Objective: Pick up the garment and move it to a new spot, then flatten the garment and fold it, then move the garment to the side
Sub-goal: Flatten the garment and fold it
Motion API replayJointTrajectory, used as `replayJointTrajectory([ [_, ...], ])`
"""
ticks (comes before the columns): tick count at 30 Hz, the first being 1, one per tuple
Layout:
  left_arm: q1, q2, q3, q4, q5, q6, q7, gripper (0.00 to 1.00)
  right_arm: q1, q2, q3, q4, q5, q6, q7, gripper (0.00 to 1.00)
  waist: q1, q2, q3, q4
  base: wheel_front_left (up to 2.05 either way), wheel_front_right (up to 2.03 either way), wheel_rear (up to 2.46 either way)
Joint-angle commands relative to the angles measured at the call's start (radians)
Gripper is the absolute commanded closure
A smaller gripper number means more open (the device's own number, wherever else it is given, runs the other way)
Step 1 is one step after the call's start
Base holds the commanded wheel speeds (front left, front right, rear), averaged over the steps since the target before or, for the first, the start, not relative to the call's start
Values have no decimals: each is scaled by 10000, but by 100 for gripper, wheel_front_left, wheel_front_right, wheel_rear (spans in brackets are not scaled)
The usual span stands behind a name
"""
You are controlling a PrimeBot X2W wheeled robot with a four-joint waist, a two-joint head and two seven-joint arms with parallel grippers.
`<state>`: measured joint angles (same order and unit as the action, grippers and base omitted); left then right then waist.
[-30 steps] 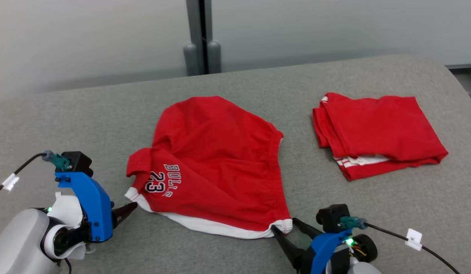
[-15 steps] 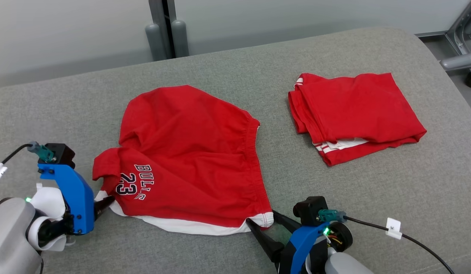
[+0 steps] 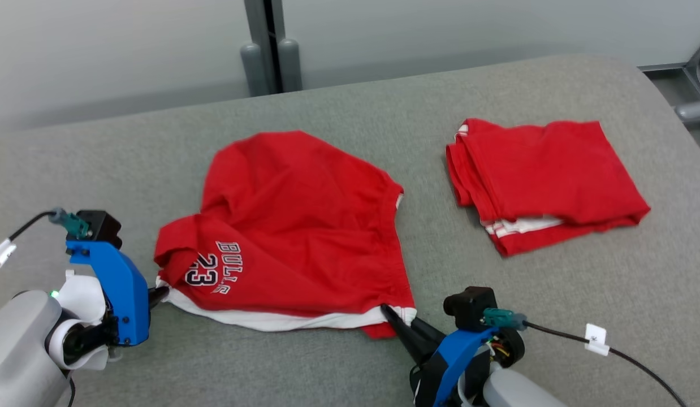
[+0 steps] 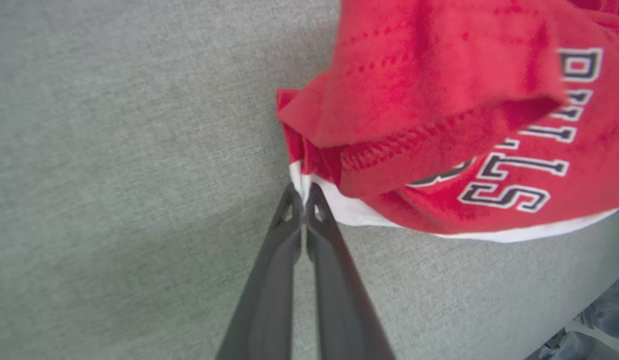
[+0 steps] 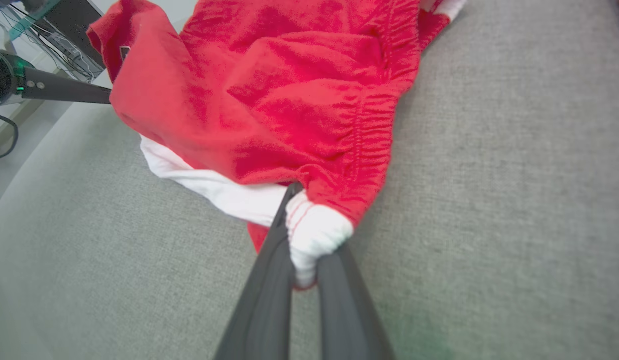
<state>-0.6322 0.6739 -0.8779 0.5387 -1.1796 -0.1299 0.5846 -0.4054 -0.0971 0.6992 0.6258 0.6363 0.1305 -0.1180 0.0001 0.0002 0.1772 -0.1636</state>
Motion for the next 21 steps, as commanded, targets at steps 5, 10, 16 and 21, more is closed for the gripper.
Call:
replayJointTrajectory([
  [5, 80, 277, -165, -489, -658, -14, -657, 100, 139, -511, 110, -443, 636, 6, -559, 100, -1, -2, -841, 373, 0, 0, 0],
  [10, 202, 616, 129, -1347, -1672, -14, -922, 100, 73, -1336, 162, -1536, 1246, 6, -648, 100, -1, -2, -1257, 697, 0, 0, 0],
  [16, -340, 1108, 873, -2493, -2600, -14, -1197, 100, -917, -2293, -132, -2760, 1673, 6, -64, 100, -1, -2, -837, 933, 0, 0, 0],
  [21, -1233, 1245, 1058, -2679, -1951, -14, -1525, 100, -2235, -2498, -320, -3361, 2581, 6, 692, 100, -1, -2, 187, 1024, 0, 0, 0],
])
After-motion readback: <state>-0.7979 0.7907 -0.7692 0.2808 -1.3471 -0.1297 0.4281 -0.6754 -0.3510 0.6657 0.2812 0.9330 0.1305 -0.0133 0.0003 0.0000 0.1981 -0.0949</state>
